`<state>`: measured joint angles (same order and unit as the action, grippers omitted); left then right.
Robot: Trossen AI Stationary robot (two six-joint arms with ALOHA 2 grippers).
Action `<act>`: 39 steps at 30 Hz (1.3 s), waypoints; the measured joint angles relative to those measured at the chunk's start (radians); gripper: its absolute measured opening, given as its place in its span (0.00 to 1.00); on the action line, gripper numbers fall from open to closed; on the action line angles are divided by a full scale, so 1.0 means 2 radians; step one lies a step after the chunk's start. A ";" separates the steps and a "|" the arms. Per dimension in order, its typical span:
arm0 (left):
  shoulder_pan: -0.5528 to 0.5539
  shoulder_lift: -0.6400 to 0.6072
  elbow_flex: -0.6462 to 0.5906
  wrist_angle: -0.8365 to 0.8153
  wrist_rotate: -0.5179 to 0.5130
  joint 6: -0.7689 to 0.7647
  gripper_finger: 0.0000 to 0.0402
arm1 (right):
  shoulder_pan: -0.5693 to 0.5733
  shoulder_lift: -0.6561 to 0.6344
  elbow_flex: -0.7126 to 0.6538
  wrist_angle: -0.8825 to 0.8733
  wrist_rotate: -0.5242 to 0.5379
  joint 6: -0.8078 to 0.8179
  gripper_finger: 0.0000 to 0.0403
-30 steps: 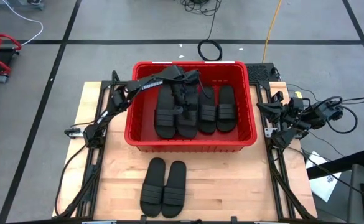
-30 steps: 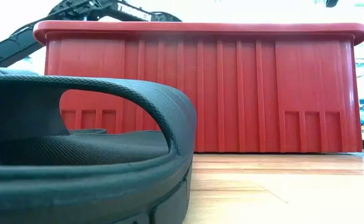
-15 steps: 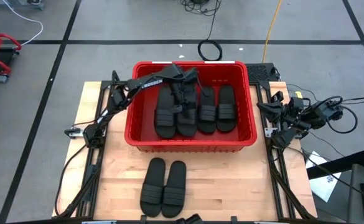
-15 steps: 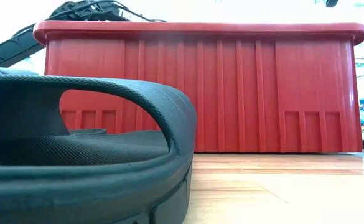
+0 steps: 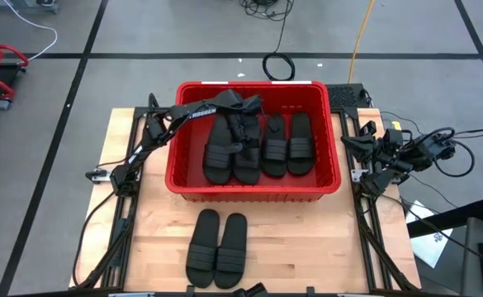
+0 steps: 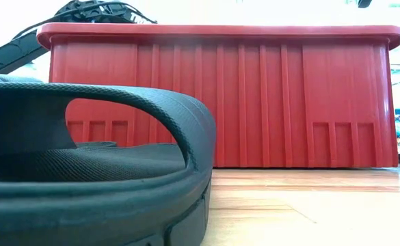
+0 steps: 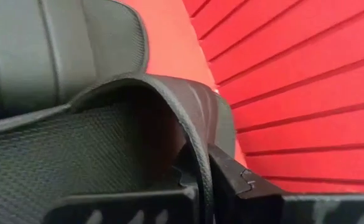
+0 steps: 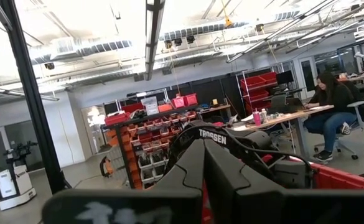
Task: Pick and place slides into bin
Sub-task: Put the left black slipper into the bin, then put the right black slipper into the bin
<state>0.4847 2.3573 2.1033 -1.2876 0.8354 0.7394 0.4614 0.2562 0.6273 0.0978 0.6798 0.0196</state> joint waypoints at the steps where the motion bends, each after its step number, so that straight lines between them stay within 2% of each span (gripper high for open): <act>1: 0.000 0.000 0.000 0.007 -0.005 -0.004 0.04 | 0.000 0.000 0.000 0.000 0.000 0.001 0.00; 6: 0.000 0.001 0.000 0.025 -0.019 -0.007 0.14 | 0.000 0.000 0.000 0.002 0.000 0.006 0.00; 13: 0.003 0.001 0.000 0.031 -0.038 -0.030 0.36 | 0.000 0.000 0.000 0.002 0.000 0.010 0.00; 18: 0.010 -0.001 0.000 0.030 -0.023 -0.063 0.51 | 0.000 0.000 0.000 0.002 -0.001 0.010 0.00; 26: 0.011 -0.039 -0.001 0.034 -0.040 -0.081 0.70 | 0.000 0.000 0.000 0.002 -0.002 0.009 0.00; 33: 0.010 -0.106 0.013 0.025 -0.066 -0.100 0.76 | 0.000 0.000 0.000 0.002 -0.022 0.007 0.00; 39: -0.005 -0.230 0.081 0.006 -0.158 -0.094 0.70 | 0.000 0.000 0.000 -0.001 -0.028 0.000 0.00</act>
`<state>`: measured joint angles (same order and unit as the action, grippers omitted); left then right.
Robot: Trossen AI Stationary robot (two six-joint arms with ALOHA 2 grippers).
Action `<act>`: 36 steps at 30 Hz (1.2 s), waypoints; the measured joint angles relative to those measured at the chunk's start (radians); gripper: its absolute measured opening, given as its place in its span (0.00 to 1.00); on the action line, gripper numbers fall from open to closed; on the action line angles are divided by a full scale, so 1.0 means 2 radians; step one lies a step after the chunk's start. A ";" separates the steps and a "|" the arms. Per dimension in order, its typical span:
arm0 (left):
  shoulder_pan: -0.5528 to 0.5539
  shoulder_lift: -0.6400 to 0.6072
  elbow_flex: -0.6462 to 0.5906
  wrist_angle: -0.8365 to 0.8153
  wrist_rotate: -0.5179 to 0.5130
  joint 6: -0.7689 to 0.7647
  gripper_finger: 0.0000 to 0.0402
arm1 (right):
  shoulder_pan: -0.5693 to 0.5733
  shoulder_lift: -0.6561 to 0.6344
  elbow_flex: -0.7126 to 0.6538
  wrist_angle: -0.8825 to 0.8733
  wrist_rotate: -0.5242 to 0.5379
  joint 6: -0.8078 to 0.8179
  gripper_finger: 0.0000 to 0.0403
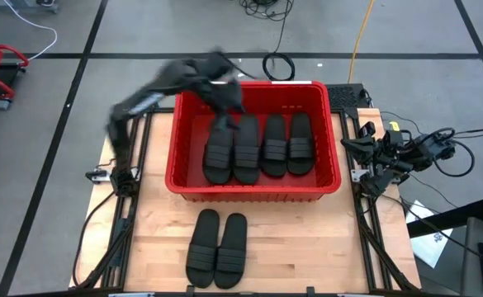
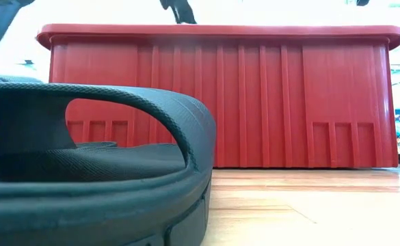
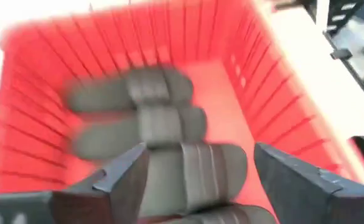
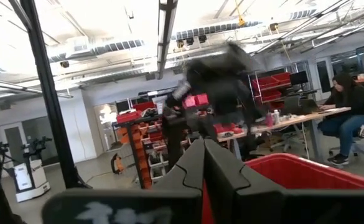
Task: Pick and place slides into bin
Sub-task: Put the right black slipper into the bin
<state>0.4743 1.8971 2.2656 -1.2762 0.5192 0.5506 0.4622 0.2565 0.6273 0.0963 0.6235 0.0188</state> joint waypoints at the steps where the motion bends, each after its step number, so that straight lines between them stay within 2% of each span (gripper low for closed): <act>1: -0.004 -0.025 0.008 0.000 -0.006 0.014 0.67 | 0.000 0.000 0.000 0.000 0.000 -0.003 0.00; 5: -0.031 -0.131 0.015 0.042 -0.008 0.041 0.47 | 0.000 0.000 0.000 0.000 0.000 -0.008 0.00; 10: -0.077 -0.215 0.016 0.122 0.001 -0.067 0.12 | 0.000 0.000 0.000 -0.005 -0.001 -0.008 0.00; 12: -0.106 -0.234 0.015 0.125 0.004 -0.108 0.03 | 0.000 0.000 0.000 -0.006 -0.002 -0.009 0.00; 15: -0.174 -0.246 -0.003 0.124 -0.043 -0.171 0.02 | 0.000 0.000 0.000 -0.012 -0.012 -0.023 0.00; 18: -0.238 -0.247 -0.041 0.129 -0.084 -0.181 0.01 | 0.000 0.002 0.000 -0.017 -0.043 -0.051 0.00; 21: -0.269 -0.243 -0.105 0.188 -0.100 -0.180 0.00 | 0.000 0.015 0.000 -0.013 -0.051 -0.072 0.00; 23: -0.275 -0.243 -0.160 0.266 -0.100 -0.173 0.00 | 0.000 0.028 0.000 0.000 -0.051 -0.081 0.00; 28: -0.270 -0.281 -0.309 0.514 -0.051 -0.181 0.00 | 0.000 0.067 0.000 0.061 -0.039 -0.121 0.00; 30: -0.263 -0.306 -0.370 0.555 -0.045 -0.188 0.00 | 0.000 0.083 0.000 0.094 -0.024 -0.136 0.00; 32: -0.256 -0.339 -0.436 0.586 -0.065 -0.192 0.00 | 0.000 0.094 0.001 0.116 -0.012 -0.147 0.00; 36: -0.240 -0.446 -0.579 0.671 -0.096 -0.229 0.00 | 0.000 0.109 0.002 0.148 0.003 -0.160 0.00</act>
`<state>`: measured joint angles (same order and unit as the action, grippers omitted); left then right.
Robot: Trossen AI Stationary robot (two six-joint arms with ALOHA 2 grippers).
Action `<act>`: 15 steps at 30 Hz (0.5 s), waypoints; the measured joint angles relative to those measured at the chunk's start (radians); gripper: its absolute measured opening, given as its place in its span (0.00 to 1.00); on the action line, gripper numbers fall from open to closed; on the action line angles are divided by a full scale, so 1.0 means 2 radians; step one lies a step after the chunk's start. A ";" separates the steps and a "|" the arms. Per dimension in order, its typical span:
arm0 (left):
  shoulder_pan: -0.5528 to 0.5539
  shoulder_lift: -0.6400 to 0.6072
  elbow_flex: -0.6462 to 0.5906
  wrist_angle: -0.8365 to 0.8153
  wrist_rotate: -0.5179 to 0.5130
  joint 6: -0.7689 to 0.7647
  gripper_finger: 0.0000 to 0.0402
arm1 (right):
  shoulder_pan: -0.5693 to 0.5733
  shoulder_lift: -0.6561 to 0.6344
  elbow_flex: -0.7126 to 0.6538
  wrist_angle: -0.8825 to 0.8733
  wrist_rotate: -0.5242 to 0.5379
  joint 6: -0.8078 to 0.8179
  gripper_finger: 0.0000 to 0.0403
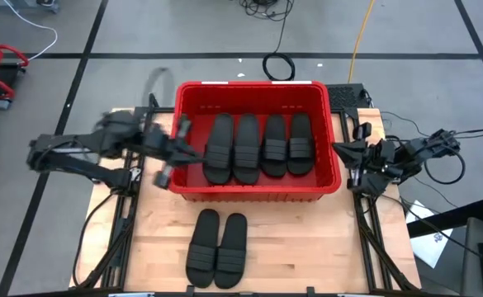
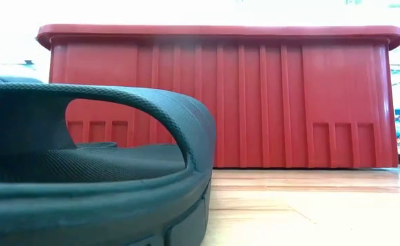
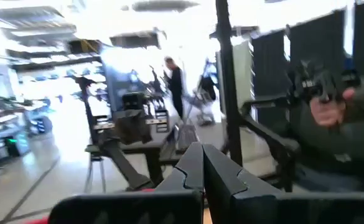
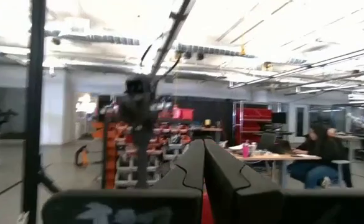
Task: Pick and place slides into bin
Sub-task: Put the right black slipper into the bin
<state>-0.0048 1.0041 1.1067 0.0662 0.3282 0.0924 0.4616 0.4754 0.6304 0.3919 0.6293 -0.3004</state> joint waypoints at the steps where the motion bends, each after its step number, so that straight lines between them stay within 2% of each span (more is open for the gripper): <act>1: -0.001 -0.034 -0.034 0.011 -0.012 -0.010 0.00 | 0.000 0.002 0.000 0.008 0.004 -0.003 0.00; 3: -0.005 -0.093 -0.088 0.018 -0.042 -0.029 0.00 | 0.000 0.005 0.003 0.011 0.015 -0.008 0.00; 5: -0.012 -0.143 -0.124 -0.011 -0.074 -0.046 0.00 | 0.000 0.011 0.013 0.012 0.021 -0.015 0.00; 9: -0.021 -0.223 -0.157 -0.133 -0.145 -0.039 0.00 | 0.000 0.021 0.041 -0.003 0.041 -0.042 0.00; 13: -0.020 -0.284 -0.177 -0.150 -0.173 -0.037 0.00 | 0.000 0.028 0.086 -0.042 0.041 -0.054 0.00; 15: -0.020 -0.306 -0.185 -0.159 -0.186 -0.055 0.00 | 0.001 0.037 0.134 -0.103 0.040 -0.035 0.00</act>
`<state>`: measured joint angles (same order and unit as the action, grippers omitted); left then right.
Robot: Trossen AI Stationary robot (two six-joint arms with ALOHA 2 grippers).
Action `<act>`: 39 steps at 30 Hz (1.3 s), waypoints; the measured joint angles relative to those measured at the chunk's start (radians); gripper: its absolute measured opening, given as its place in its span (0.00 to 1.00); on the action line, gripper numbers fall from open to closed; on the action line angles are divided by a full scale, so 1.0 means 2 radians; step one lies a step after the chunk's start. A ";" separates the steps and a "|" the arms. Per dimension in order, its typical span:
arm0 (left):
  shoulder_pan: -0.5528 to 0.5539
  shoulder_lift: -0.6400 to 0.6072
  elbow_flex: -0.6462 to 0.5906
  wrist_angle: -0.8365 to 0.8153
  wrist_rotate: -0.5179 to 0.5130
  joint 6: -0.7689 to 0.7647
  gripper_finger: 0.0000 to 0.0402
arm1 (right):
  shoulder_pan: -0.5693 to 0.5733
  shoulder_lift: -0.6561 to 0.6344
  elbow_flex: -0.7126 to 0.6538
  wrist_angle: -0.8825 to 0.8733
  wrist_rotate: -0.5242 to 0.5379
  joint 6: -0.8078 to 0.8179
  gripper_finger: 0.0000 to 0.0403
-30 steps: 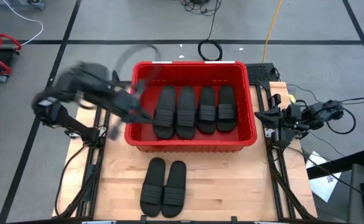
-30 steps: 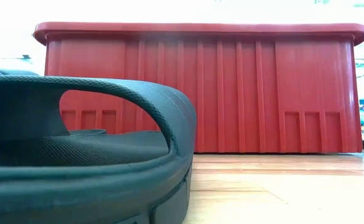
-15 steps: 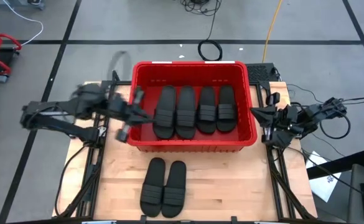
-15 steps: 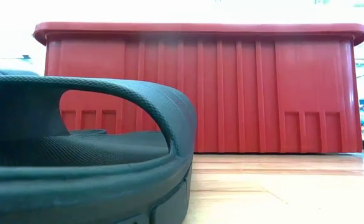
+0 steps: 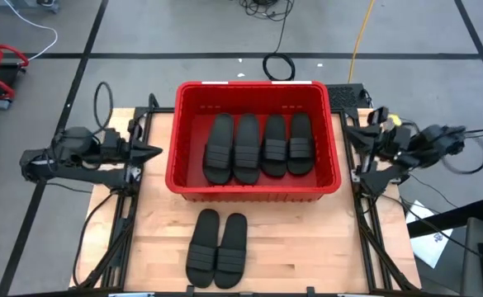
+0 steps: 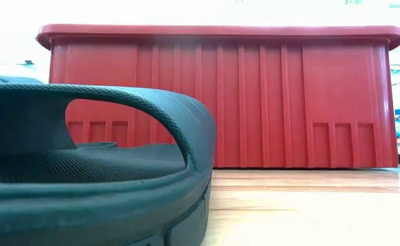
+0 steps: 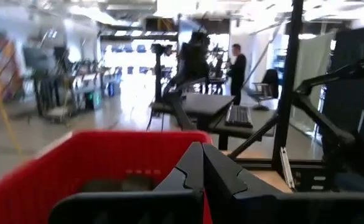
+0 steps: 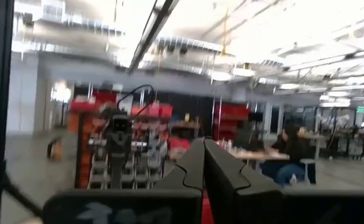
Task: Pick and place slides into bin
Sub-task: Put the right black slipper into the bin
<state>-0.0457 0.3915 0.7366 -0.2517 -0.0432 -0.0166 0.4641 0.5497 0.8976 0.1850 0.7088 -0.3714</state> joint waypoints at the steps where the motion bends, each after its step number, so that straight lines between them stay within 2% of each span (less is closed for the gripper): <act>1: 0.000 -0.008 -0.007 -0.007 -0.007 -0.013 0.00 | 0.001 0.010 0.031 -0.045 0.001 0.007 0.00; 5: 0.000 -0.020 -0.026 -0.026 -0.032 -0.062 0.00 | 0.002 0.087 0.170 -0.232 0.002 0.046 0.01; 8: 0.000 -0.016 -0.036 -0.028 -0.032 -0.082 0.00 | 0.002 0.156 0.259 -0.320 -0.003 0.084 0.04; 14: 0.000 -0.002 -0.060 -0.027 -0.057 -0.083 0.01 | 0.002 0.271 0.370 -0.407 -0.120 0.179 0.14; 21: 0.000 0.006 -0.070 -0.012 -0.051 -0.083 0.01 | -0.023 0.385 0.434 -0.444 -0.201 0.254 0.29; 26: 0.000 0.006 -0.070 0.009 -0.048 -0.071 0.00 | -0.070 0.441 0.451 -0.488 -0.354 0.316 0.39; 29: 0.000 0.005 -0.070 0.008 -0.045 -0.060 0.02 | -0.086 0.465 0.452 -0.488 -0.442 0.324 0.44; 35: 0.000 0.007 -0.070 -0.011 -0.044 -0.041 0.00 | -0.092 0.524 0.453 -0.482 -0.538 0.302 0.50; 39: 0.000 0.006 -0.070 -0.010 -0.046 -0.041 0.01 | -0.095 0.574 0.453 -0.445 -0.601 0.307 0.51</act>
<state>-0.0452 0.4041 0.5972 -0.2714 -0.1361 -0.0994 0.2733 1.6986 1.8034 -0.7047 -0.4936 0.2428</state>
